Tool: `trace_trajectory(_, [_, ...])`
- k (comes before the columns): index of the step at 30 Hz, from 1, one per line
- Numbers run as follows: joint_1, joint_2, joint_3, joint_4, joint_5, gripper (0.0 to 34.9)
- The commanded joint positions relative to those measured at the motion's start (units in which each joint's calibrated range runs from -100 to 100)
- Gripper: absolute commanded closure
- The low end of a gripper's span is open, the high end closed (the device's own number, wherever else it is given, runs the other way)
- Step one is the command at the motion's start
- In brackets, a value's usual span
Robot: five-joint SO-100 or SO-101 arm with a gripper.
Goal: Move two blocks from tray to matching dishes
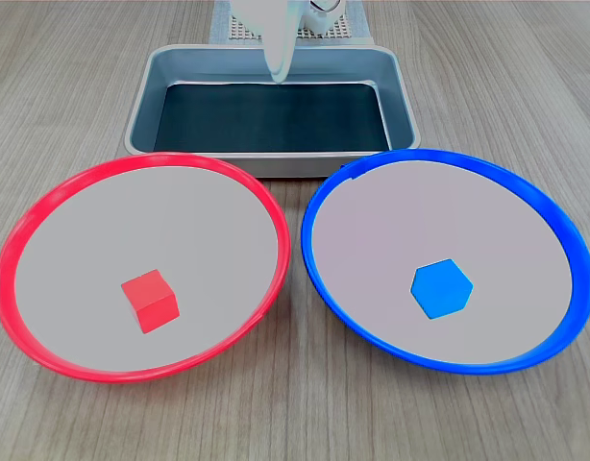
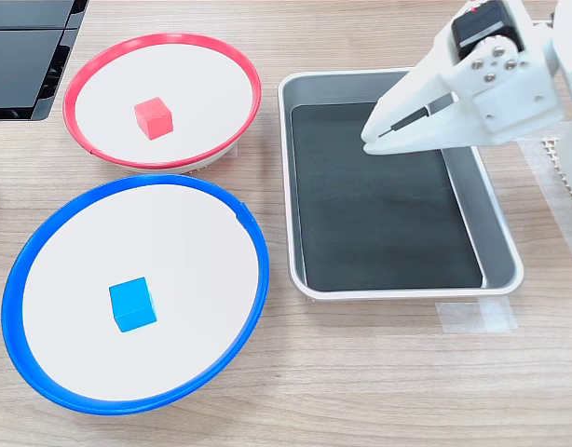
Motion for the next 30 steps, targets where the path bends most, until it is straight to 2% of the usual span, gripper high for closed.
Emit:
trace_trajectory(1, [-0.1,-1.3,0.0,1.0,0.2,34.8])
trace_trajectory(30, [-0.3,-1.3,0.0,1.2,0.4,34.6])
